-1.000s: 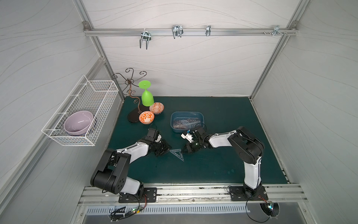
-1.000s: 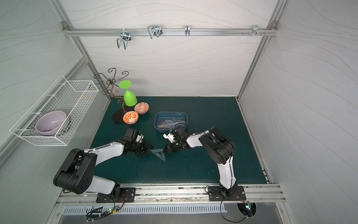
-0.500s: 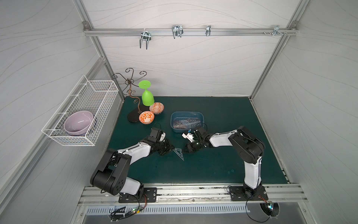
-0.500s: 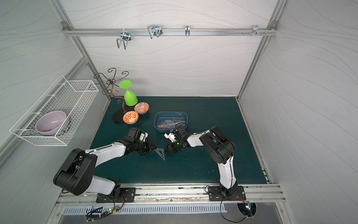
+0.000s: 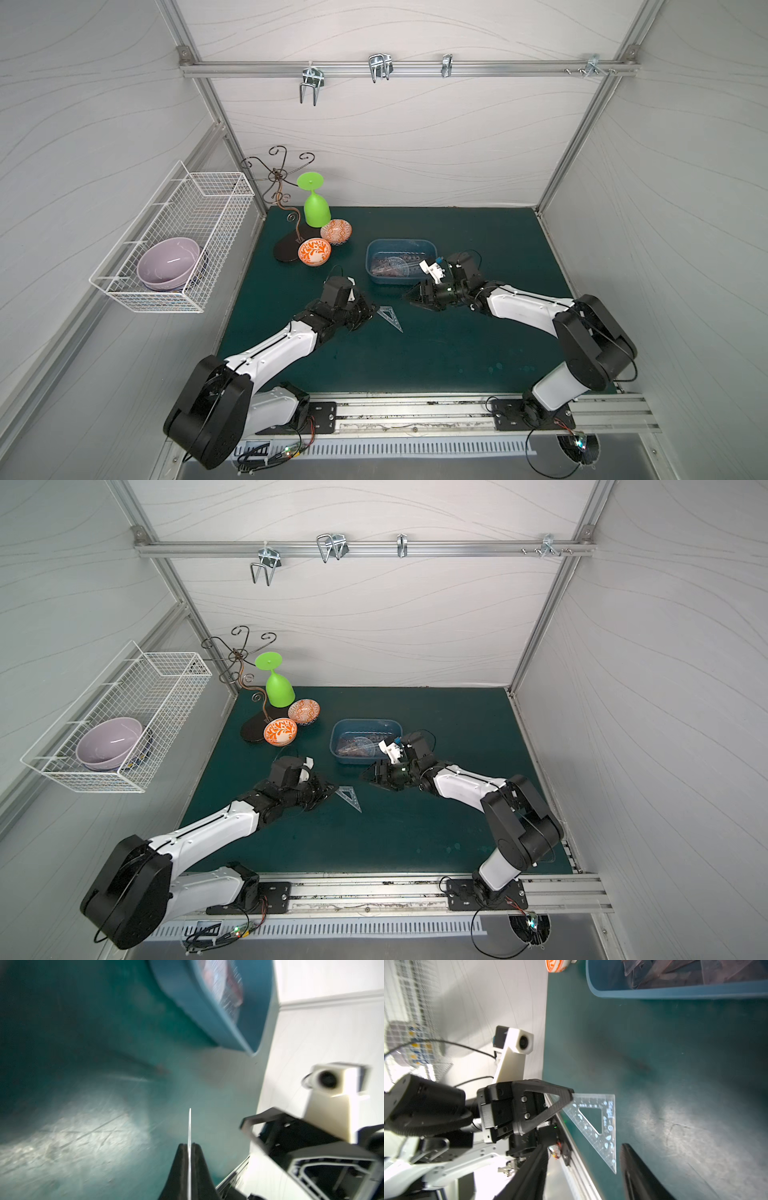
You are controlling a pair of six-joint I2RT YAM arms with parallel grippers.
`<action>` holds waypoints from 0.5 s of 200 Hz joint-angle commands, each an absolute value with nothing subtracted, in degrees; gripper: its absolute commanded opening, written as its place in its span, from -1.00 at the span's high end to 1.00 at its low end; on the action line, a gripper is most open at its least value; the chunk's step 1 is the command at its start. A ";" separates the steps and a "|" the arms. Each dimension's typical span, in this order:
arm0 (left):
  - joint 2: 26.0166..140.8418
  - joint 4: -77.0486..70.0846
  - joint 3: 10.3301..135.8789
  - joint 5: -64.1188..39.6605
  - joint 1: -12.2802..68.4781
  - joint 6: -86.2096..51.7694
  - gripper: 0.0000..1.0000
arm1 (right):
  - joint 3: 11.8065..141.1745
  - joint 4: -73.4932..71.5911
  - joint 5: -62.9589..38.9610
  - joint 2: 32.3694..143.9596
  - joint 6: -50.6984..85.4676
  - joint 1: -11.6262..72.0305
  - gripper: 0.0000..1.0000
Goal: Put the scattered rulers into the storage box
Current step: Pick up the ruler from the center of the board.
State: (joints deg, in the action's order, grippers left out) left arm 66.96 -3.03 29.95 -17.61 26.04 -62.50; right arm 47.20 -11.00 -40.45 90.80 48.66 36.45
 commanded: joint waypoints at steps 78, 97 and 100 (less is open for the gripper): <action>65.81 -18.45 31.44 -14.32 26.10 -69.57 1.00 | 44.80 -30.06 -48.30 95.91 67.91 35.20 -0.20; 65.92 -18.54 31.64 -14.60 26.10 -69.52 1.00 | 45.04 -32.73 -48.73 96.66 69.58 35.24 -0.07; 65.98 -18.54 31.64 -14.73 26.15 -69.47 1.00 | 45.13 -32.99 -48.84 96.72 69.80 35.26 -0.05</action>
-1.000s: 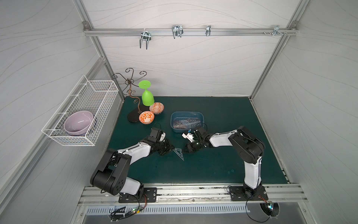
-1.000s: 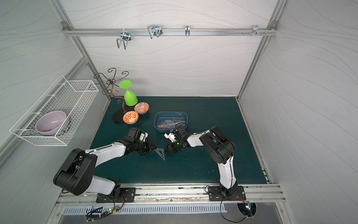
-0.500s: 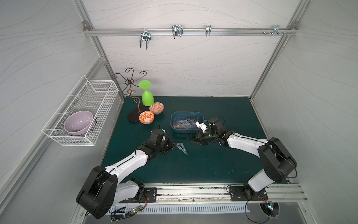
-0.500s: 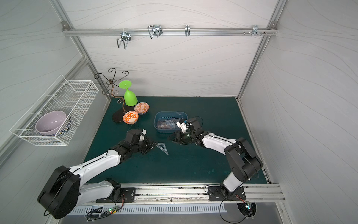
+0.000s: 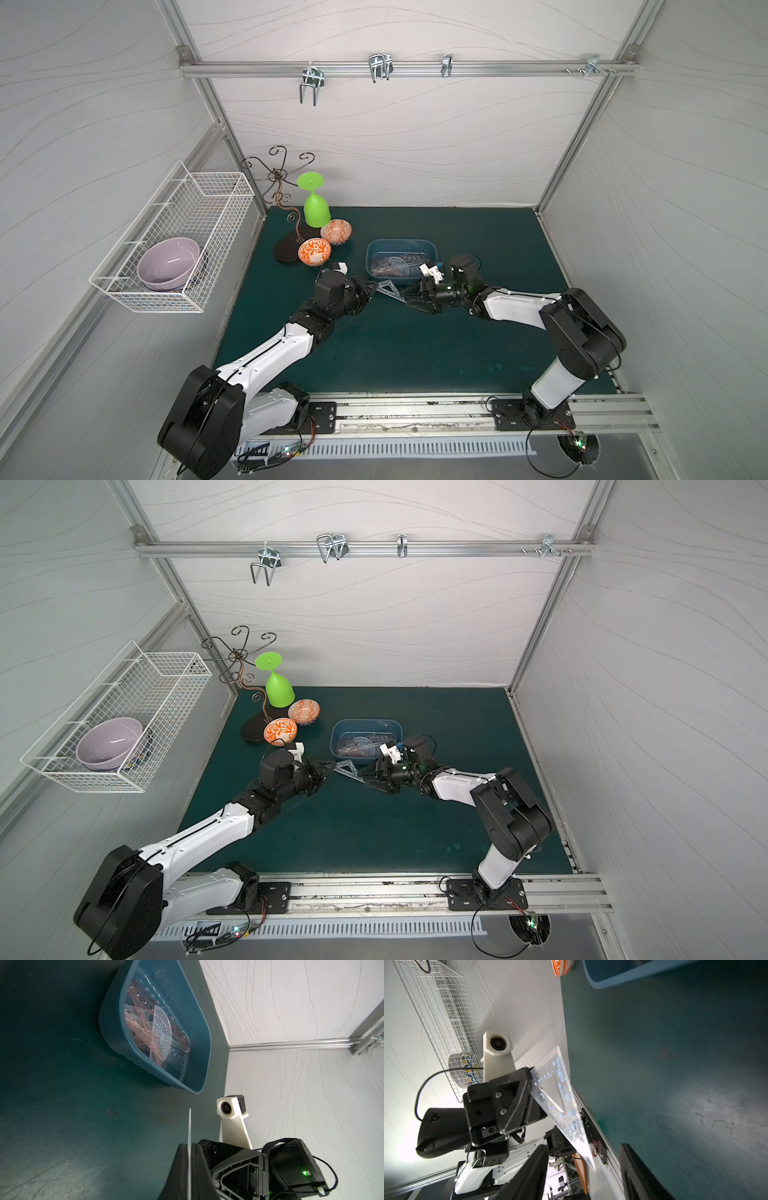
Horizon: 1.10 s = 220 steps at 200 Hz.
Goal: Put the scattered rulers into the storage box
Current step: Pick up the ruler from the center of the board, then place the ruler in the storage box.
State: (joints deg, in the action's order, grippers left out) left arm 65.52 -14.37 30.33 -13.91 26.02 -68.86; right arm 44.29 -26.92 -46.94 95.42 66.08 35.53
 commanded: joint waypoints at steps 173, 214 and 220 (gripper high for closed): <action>65.69 -7.18 33.78 -17.60 25.72 -62.29 0.43 | 51.27 -23.15 -50.51 97.27 56.22 32.56 1.00; 64.90 9.83 40.72 -19.18 20.04 -50.31 -0.31 | 60.69 -8.91 -49.04 99.31 43.78 27.59 1.00; 65.03 11.83 41.52 -19.81 18.98 -48.74 -0.31 | 62.91 -6.07 -48.05 99.97 41.57 27.19 1.00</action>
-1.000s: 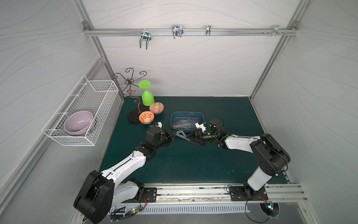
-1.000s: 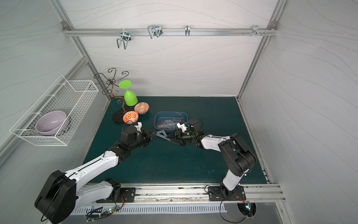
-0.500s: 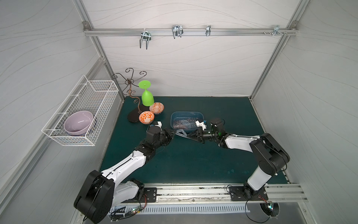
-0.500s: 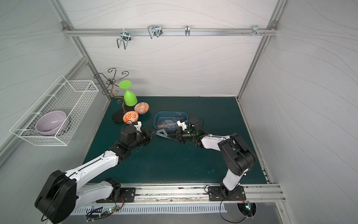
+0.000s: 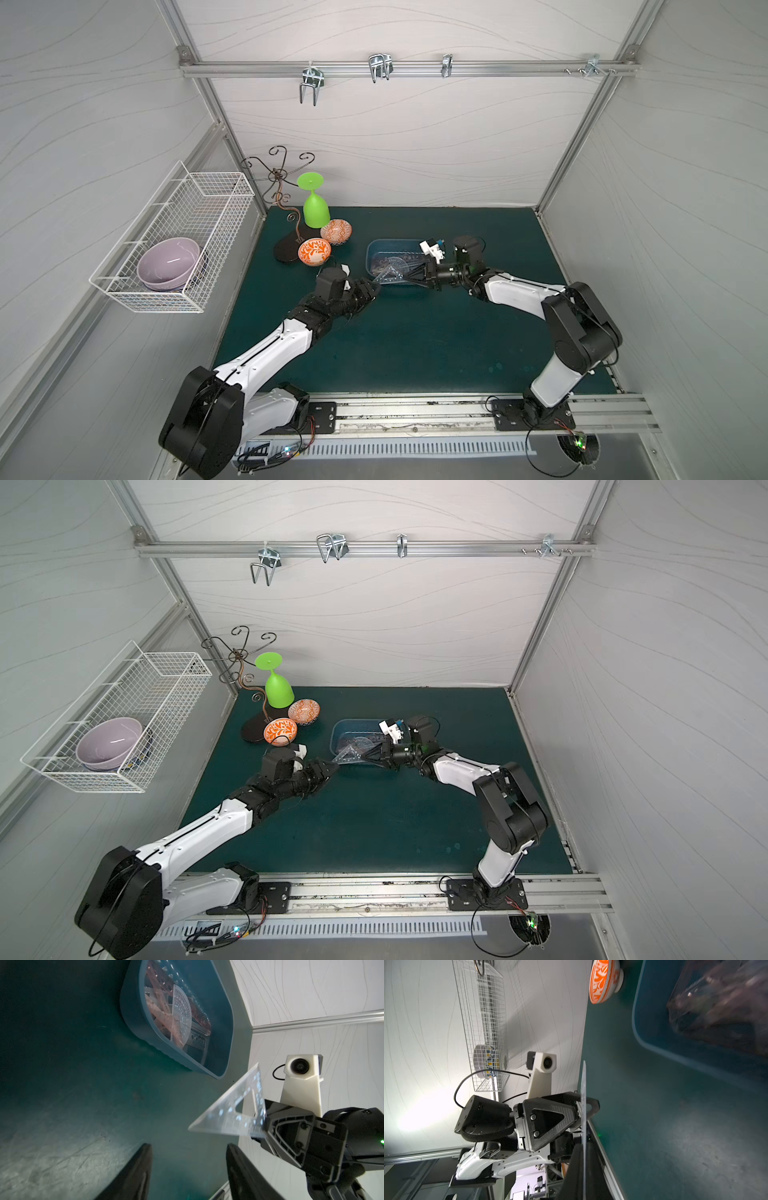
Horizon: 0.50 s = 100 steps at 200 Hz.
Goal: Put the scattered rulers into the storage box
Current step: Place the ruler in the storage box.
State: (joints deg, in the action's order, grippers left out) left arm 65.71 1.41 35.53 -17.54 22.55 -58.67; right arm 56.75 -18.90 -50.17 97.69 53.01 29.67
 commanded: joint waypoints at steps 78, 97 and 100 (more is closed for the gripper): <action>68.01 23.12 46.74 -19.64 15.82 -37.56 -0.31 | 85.64 12.35 -41.36 114.71 28.01 27.14 1.00; 68.71 23.55 46.93 -20.14 15.67 -37.27 -0.31 | 87.31 12.72 -41.14 116.93 27.68 27.24 1.00; 68.83 23.55 46.93 -20.24 15.65 -37.27 -0.31 | 87.62 12.81 -41.11 117.21 27.78 27.29 1.00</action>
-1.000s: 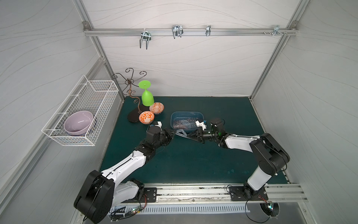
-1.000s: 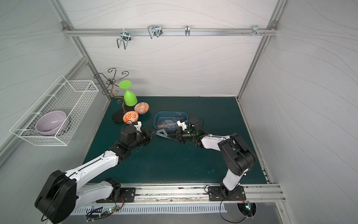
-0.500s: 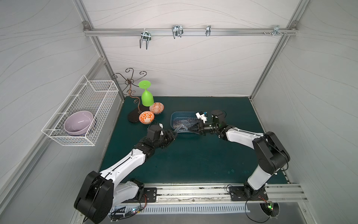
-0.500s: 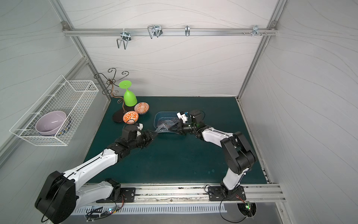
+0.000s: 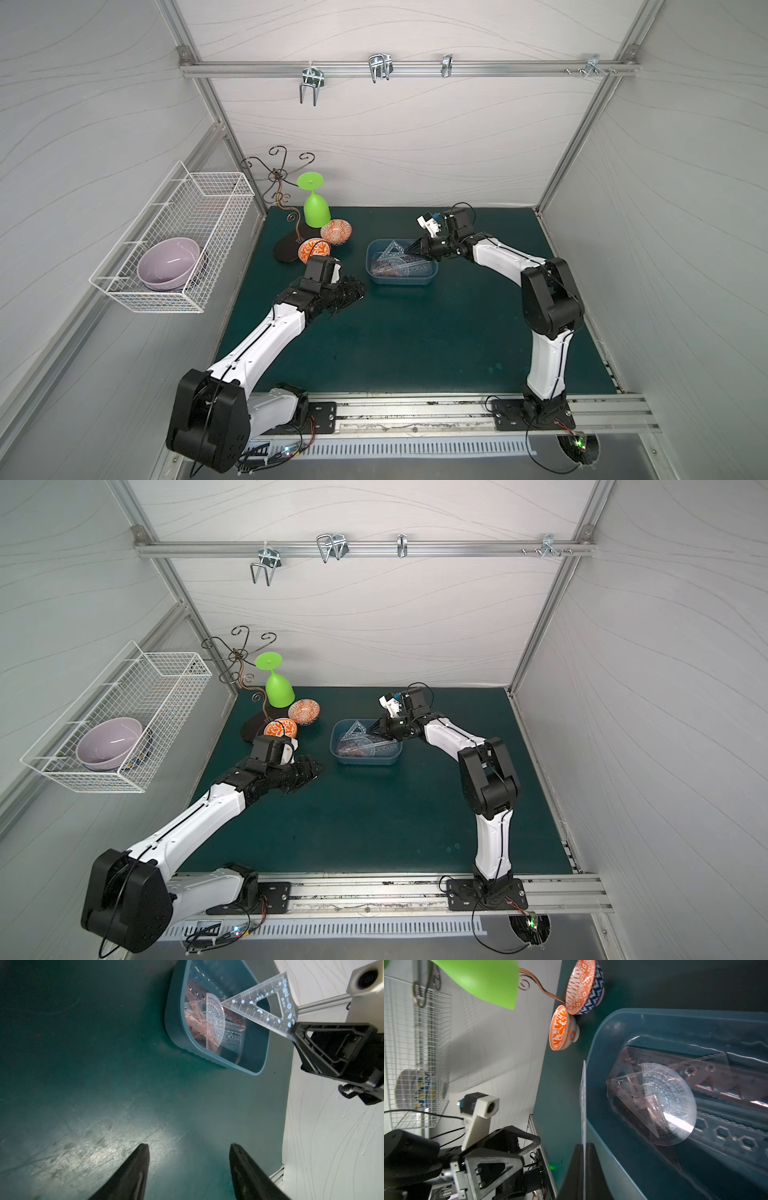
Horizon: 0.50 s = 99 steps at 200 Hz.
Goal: Put the scattered rulers into the storage box
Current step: Place the ruler in the storage box.
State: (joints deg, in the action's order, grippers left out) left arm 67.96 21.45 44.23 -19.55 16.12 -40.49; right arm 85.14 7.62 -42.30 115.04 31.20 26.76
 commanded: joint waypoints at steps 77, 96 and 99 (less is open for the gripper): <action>69.72 24.26 47.23 -21.11 15.47 -37.00 -0.30 | 92.40 14.47 -40.92 122.64 26.98 28.30 1.00; 70.08 24.22 47.26 -21.17 15.38 -37.09 -0.30 | 93.19 14.71 -41.45 123.73 26.98 28.71 1.00; 70.10 24.19 47.21 -21.27 15.38 -37.05 -0.30 | 93.24 14.76 -41.48 123.82 26.98 28.80 1.00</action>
State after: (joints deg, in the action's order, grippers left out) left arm 69.34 24.05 44.49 -20.45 15.79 -38.09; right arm 91.85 12.71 -40.75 121.91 28.32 27.79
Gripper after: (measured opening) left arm 0.650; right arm 0.056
